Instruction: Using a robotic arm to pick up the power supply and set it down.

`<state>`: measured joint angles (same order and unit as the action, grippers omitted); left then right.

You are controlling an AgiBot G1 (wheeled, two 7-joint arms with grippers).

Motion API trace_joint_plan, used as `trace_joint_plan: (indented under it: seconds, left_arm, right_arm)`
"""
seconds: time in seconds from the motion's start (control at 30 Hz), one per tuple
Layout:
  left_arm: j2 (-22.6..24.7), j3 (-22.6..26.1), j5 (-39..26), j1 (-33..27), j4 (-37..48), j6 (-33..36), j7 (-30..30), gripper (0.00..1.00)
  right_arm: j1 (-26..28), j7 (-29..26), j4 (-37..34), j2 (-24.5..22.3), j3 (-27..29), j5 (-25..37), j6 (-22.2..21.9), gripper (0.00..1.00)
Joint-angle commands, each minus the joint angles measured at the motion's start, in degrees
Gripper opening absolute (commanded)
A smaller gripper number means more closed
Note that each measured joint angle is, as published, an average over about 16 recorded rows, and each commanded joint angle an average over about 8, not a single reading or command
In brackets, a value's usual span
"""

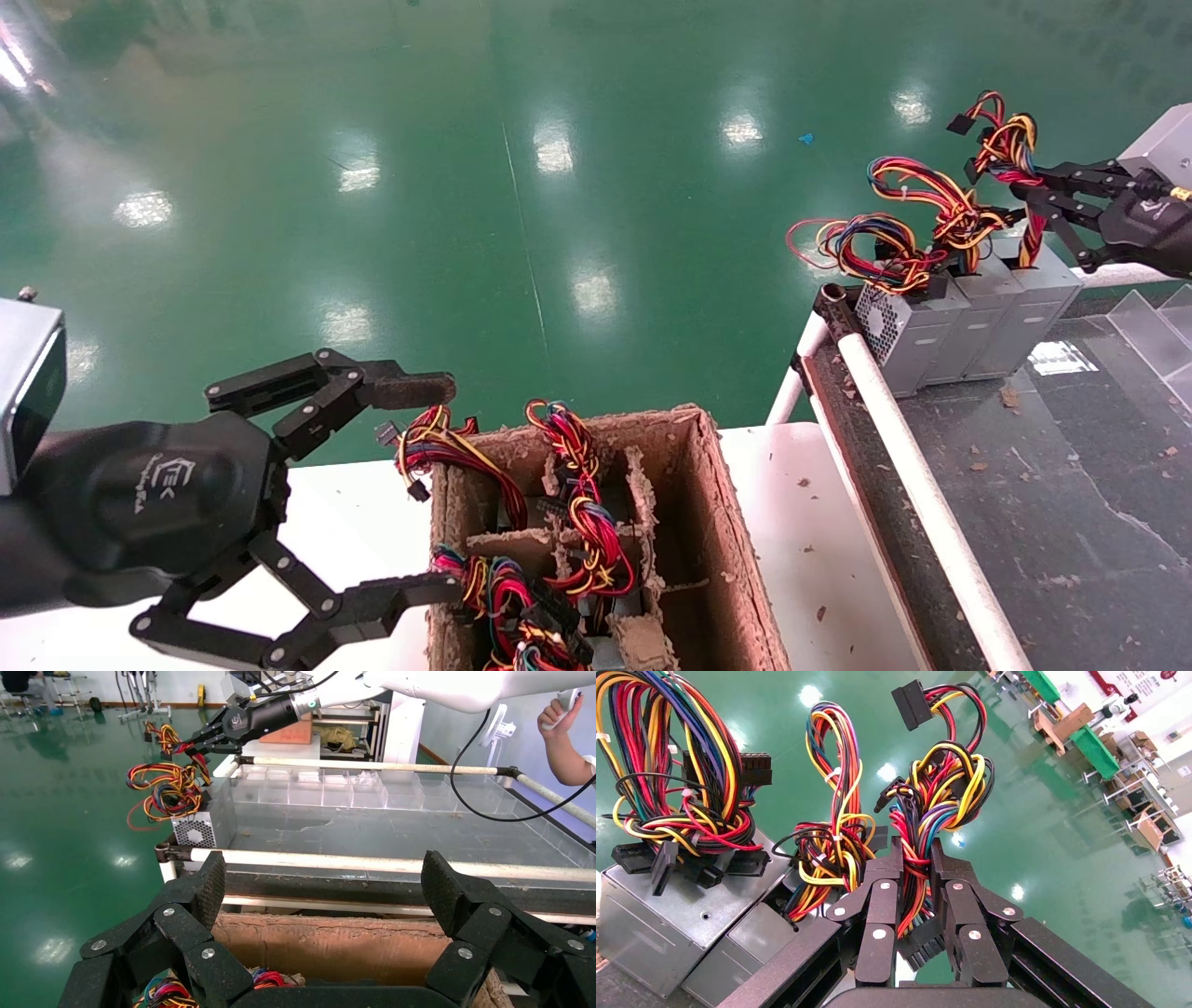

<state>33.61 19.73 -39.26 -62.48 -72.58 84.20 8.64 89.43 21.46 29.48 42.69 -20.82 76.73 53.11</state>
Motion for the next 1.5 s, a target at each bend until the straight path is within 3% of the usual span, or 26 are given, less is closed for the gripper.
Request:
trace_joint_plan:
  seconds: [0.03, 0.6, 0.97, 1.5]
  left_arm:
    - [0.0, 0.0, 0.0, 0.0, 0.0, 0.0, 0.0, 1.0]
    - [-0.01, 0.02, 0.01, 0.0, 0.0, -0.01, -0.01, 1.0]
    - [-0.01, 0.02, 0.02, 0.0, 0.01, -0.01, -0.01, 1.0]
    - [-0.01, 0.03, 0.03, 0.0, 0.03, -0.02, -0.03, 1.0]
  right_arm:
    - [0.15, 0.23, -0.35, 0.1, 0.01, -0.01, 0.06, 1.0]
    - [1.75, 0.75, -3.34, 0.31, 0.53, -1.45, 3.2, 1.0]
    - [2.18, 1.59, -4.62, -0.74, 3.93, -7.63, 8.78, 1.0]
    - [-4.76, -5.65, 6.28, -2.44, 4.77, -14.94, 14.96, 1.0]
